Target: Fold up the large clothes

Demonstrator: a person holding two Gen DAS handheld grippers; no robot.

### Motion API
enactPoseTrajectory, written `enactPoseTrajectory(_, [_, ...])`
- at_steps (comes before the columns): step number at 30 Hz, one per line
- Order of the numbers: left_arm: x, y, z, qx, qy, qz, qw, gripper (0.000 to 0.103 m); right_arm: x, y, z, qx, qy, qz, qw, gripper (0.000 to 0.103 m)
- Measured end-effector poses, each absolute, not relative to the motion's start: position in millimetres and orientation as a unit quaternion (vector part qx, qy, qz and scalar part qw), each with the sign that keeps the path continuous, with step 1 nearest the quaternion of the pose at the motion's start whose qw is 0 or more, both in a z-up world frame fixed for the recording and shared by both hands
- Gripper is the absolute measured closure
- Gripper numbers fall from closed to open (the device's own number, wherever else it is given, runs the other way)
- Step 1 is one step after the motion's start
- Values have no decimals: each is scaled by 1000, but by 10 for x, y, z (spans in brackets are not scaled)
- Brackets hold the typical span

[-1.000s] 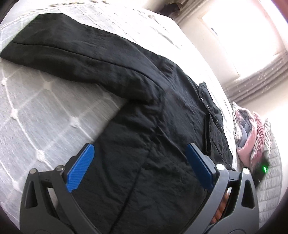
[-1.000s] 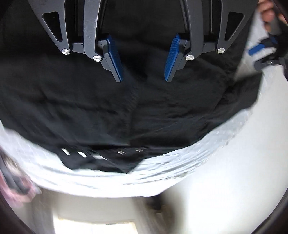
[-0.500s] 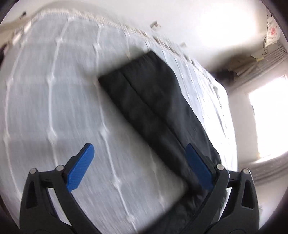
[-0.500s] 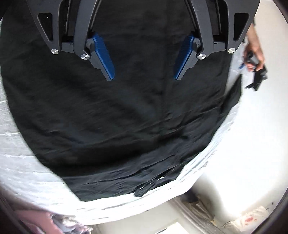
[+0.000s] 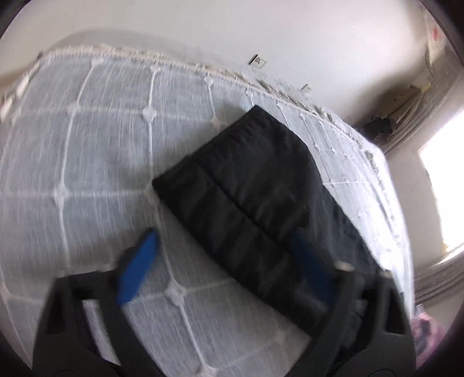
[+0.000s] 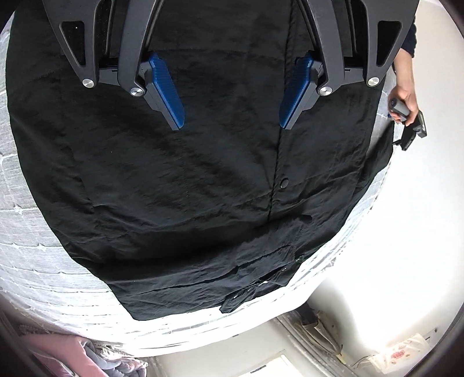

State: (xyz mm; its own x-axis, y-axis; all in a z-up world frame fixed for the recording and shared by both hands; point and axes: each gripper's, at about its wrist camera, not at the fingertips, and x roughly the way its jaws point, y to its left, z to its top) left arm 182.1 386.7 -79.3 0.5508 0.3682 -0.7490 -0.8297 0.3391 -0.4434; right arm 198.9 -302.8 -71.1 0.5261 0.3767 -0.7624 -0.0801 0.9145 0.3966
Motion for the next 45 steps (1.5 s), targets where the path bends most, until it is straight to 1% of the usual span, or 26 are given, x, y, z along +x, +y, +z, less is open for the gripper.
enactPoseTrajectory(1, [1843, 3890, -795, -417, 275, 377, 780, 78, 1987, -3028, -709, 160, 468, 133, 859, 34])
enactPoseTrajectory(2, [1844, 3941, -829, -433, 279, 361, 778, 88, 1986, -3026, -707, 162, 467, 133, 859, 34])
enactPoseTrajectory(4, [1732, 4036, -904, -478, 253, 341, 769, 95, 1981, -3018, -700, 165, 466, 136, 859, 34])
enactPoseTrajectory(5, [1644, 4105, -926, -507, 224, 328, 765, 95, 1973, -3020, -688, 168, 464, 137, 859, 34])
enactPoseTrajectory(7, [1585, 4158, -873, -516, 199, 318, 770, 97, 1960, -3027, -656, 173, 459, 140, 860, 34])
enactPoseTrajectory(12, [1573, 4050, -433, -438, 160, 325, 823, 97, 1902, -3147, -524, 192, 432, 138, 870, 34])
enactPoseTrajectory(15, [1643, 3913, -276, -398, 155, 336, 839, 97, 1894, -3196, -485, 197, 428, 135, 872, 34])
enactPoseTrajectory(18, [1577, 3818, -168, -407, 141, 324, 842, 97, 1905, -3208, -482, 194, 435, 133, 869, 34])
enactPoseTrajectory(21, [1469, 3641, 105, -400, 103, 297, 861, 98, 1911, -3234, -478, 203, 439, 138, 864, 34])
enactPoseTrajectory(24, [1466, 3219, 487, -357, 75, 266, 892, 98, 1920, -3298, -475, 212, 439, 134, 863, 34])
enactPoseTrajectory(28, [1557, 2500, 977, -330, 58, 186, 923, 98, 1946, -3436, -496, 232, 440, 126, 858, 34])
enactPoseTrajectory(31, [1721, 1829, 1287, -289, 57, 119, 948, 97, 1957, -3564, -519, 251, 444, 120, 852, 34])
enactPoseTrajectory(33, [1885, 1380, 1399, -265, 63, 71, 960, 97, 1960, -3632, -523, 261, 443, 116, 850, 34])
enactPoseTrajectory(35, [2032, 969, 1416, -249, 81, 26, 965, 97, 1962, -3698, -516, 269, 441, 113, 849, 34])
enactPoseTrajectory(36, [2183, 697, 1360, -245, 102, -2, 964, 97, 1962, -3737, -512, 274, 439, 111, 848, 34])
enactPoseTrajectory(38, [2422, 399, 1204, -243, 133, -34, 960, 97, 1964, -3808, -510, 284, 437, 108, 847, 34])
enactPoseTrajectory(41, [2840, -68, 826, -237, 197, -68, 949, 97, 1971, -3894, -512, 295, 434, 103, 845, 34])
enactPoseTrajectory(45, [3289, -548, 161, -237, 300, -85, 920, 95, 2002, -3988, -548, 311, 435, 92, 840, 34])
